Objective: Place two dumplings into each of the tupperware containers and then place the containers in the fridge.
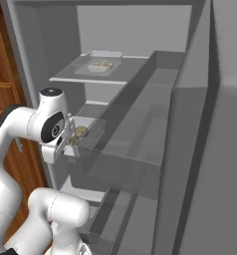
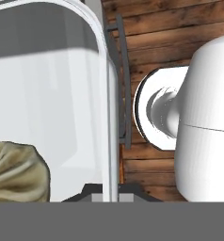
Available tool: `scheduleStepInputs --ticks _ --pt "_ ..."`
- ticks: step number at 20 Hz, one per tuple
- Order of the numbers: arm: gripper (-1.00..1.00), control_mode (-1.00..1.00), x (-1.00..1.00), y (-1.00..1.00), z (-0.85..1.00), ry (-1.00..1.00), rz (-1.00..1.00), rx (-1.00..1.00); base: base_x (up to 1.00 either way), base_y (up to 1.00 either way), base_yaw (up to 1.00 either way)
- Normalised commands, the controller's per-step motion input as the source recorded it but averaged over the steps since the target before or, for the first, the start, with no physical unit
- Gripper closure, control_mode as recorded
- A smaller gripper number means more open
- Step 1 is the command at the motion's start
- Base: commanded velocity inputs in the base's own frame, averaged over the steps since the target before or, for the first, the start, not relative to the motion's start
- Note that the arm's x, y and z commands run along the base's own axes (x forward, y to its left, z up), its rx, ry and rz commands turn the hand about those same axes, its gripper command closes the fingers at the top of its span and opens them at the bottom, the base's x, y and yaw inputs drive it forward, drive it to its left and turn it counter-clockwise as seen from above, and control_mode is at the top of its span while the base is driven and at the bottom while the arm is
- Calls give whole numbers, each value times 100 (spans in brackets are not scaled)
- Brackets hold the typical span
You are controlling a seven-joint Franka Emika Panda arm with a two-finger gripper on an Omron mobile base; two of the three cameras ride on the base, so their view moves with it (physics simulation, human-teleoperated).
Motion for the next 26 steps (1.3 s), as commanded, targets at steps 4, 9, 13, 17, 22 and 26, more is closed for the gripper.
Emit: scheduleStepInputs --ticks 4,9,13,17,22,26 --pt "100 100 0 0 0 0 0 0 11 0 5" --pt "100 100 0 0 0 0 0 0 12 0 5" --pt "100 100 0 0 0 0 0 0 10 0 5" --pt "100 100 0 0 0 0 0 0 8 0 6" --pt "100 100 0 0 0 0 0 0 6 0 6" --pt "100 100 0 0 0 0 0 0 6 -4 5"
